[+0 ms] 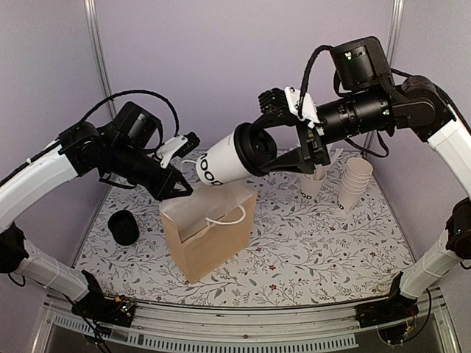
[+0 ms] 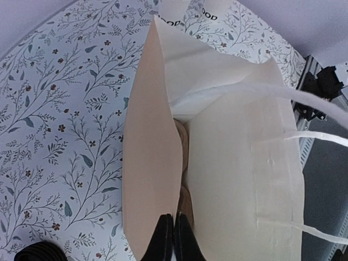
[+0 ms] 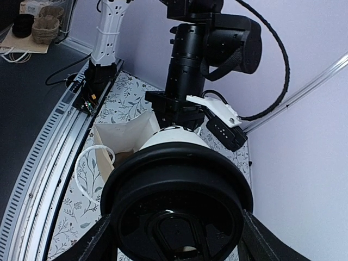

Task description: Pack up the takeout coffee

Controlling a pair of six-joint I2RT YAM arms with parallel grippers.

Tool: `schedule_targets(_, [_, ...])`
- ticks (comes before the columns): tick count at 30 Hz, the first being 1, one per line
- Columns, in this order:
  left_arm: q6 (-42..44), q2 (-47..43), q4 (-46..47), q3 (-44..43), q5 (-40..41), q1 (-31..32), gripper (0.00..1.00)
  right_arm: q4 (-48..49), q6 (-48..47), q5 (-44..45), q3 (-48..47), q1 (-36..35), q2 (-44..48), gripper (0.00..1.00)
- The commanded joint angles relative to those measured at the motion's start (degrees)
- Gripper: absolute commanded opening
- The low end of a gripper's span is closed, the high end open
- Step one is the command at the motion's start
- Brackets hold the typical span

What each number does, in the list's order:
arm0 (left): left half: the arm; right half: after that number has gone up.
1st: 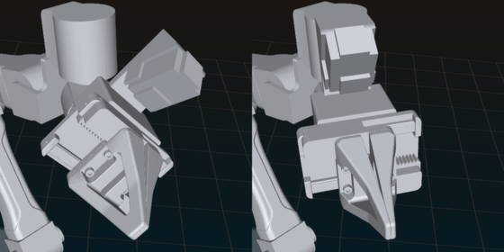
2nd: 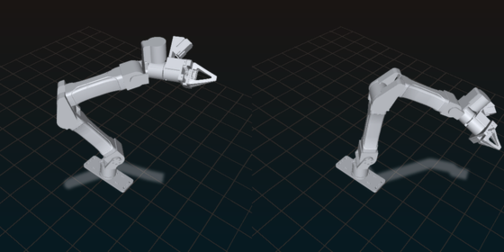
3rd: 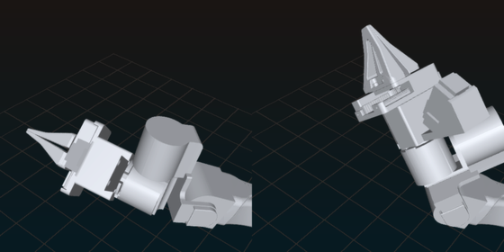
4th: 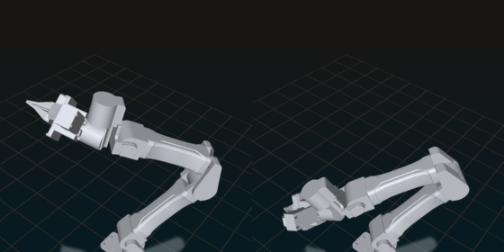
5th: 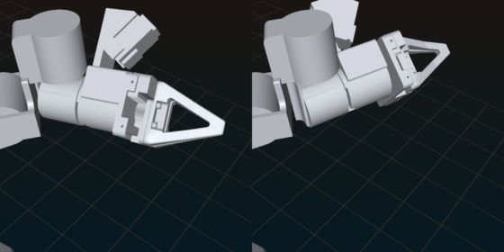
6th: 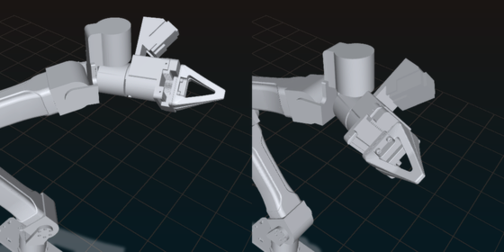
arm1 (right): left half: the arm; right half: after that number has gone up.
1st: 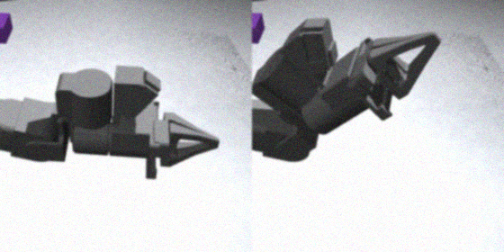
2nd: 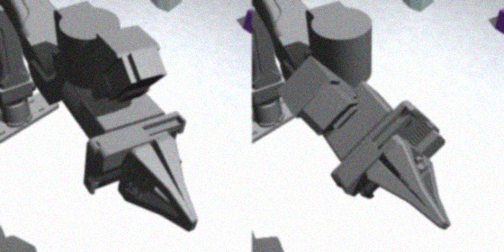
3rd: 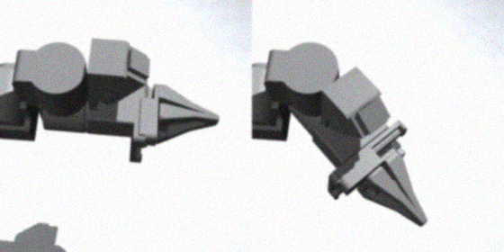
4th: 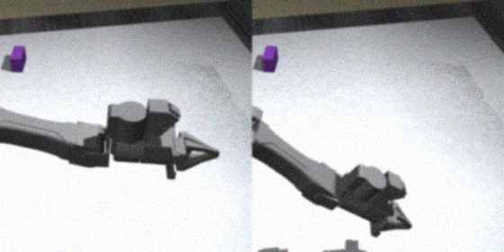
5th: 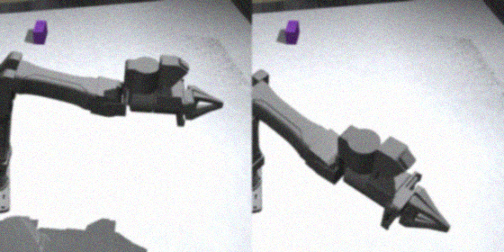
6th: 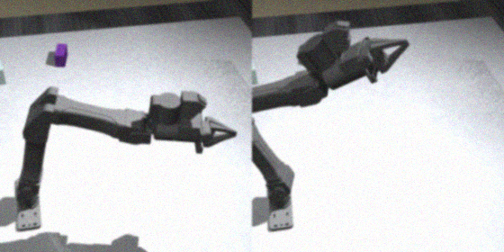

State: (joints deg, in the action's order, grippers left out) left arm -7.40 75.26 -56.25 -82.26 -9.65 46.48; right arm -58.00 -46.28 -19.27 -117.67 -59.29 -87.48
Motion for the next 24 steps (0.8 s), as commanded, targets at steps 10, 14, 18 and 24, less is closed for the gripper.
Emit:
schedule_targets(10, [-3.09, 3.15, 2.42, -5.14, 2.94, 8.24, 0.00, -1.56, -7.16, 14.40, 13.12, -9.44, 3.69, 0.27])
schedule_targets(14, [-3.56, 5.04, 2.22, -6.97, 4.27, 11.89, 0.00, -3.89, -7.83, 18.83, 15.34, -12.43, 3.93, 0.27])
schedule_targets(18, [-3.73, 7.96, 1.93, -8.44, 5.12, 15.39, 0.06, -6.56, -6.52, 21.97, 15.16, -14.22, 2.67, 0.27])
schedule_targets(24, [-4.19, 8.93, 1.84, -11.67, 8.30, 18.68, 0.39, -10.94, -4.67, 26.09, 16.76, -17.66, 0.45, 0.27])
